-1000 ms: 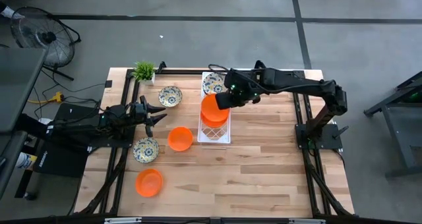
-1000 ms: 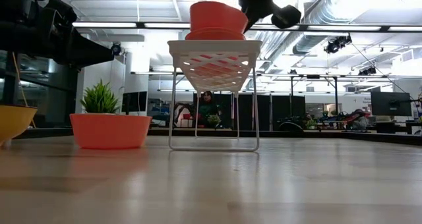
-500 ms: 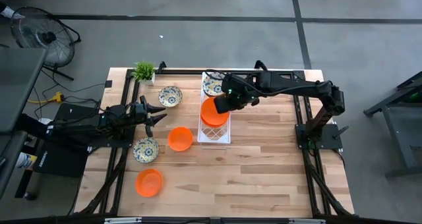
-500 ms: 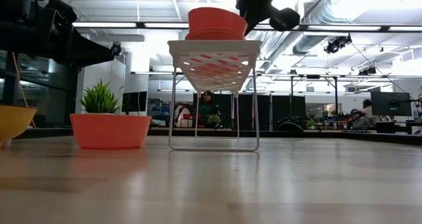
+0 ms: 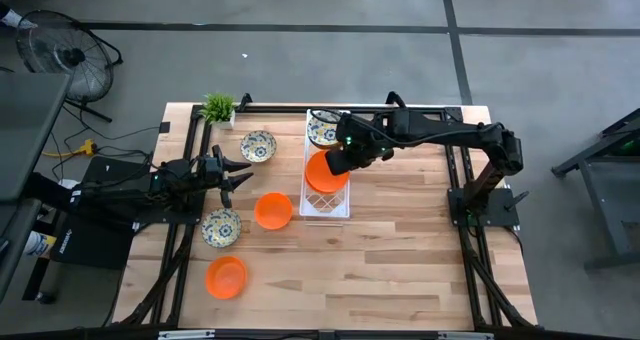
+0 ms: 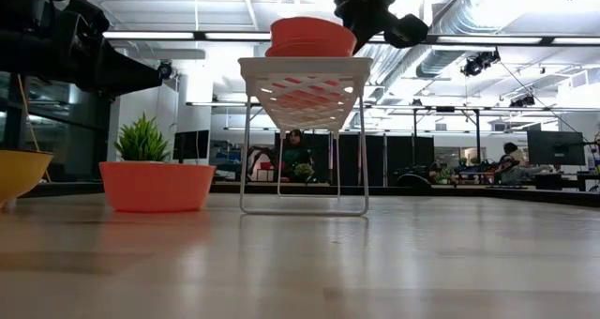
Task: Pick & Place Mini bowls
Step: Stack the orange bowl on top of the orange bowl on the shelf, then stack the yellow bowl on top of the yellow bowl on the shelf
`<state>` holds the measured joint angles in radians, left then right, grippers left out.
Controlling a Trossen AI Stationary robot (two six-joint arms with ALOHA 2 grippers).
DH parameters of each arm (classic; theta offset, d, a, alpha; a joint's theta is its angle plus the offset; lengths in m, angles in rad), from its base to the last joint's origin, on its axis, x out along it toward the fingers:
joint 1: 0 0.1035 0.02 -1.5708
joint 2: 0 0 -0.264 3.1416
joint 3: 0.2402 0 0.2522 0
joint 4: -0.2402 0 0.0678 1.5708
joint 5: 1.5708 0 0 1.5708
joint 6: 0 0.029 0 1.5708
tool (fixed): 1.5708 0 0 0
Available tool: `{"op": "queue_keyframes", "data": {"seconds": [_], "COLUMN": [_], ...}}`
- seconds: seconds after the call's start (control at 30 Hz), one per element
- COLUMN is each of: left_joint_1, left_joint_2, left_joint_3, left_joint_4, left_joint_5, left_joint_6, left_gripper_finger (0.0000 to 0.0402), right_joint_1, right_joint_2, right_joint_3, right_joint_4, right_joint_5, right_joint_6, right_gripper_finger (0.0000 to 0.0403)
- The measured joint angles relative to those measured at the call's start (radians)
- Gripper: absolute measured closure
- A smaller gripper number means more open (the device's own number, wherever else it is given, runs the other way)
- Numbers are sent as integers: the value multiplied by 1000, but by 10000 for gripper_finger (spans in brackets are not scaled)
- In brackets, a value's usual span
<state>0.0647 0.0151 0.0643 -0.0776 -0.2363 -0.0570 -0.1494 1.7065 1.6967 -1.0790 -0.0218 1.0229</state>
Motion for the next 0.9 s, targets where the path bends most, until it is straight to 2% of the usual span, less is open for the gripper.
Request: {"op": "queue_keyframes", "data": {"seconds": [0.37,0.77,0.9], "left_joint_1": [0,0,0], "left_joint_2": [0,0,0], "left_joint_3": [0,0,0], "left_joint_4": [0,0,0], "left_joint_5": [0,0,0], "left_joint_6": [0,0,0], "left_gripper_finger": [273,273,273], "right_joint_1": [0,-1,-1], "right_joint_2": [0,0,0], "right_joint_3": [-26,-26,-26], "right_joint_4": [65,58,58], "right_joint_5": [-9,-1,-15], "right_joint_6": [-31,-47,-47], "right_gripper_finger": [397,312,297]}}
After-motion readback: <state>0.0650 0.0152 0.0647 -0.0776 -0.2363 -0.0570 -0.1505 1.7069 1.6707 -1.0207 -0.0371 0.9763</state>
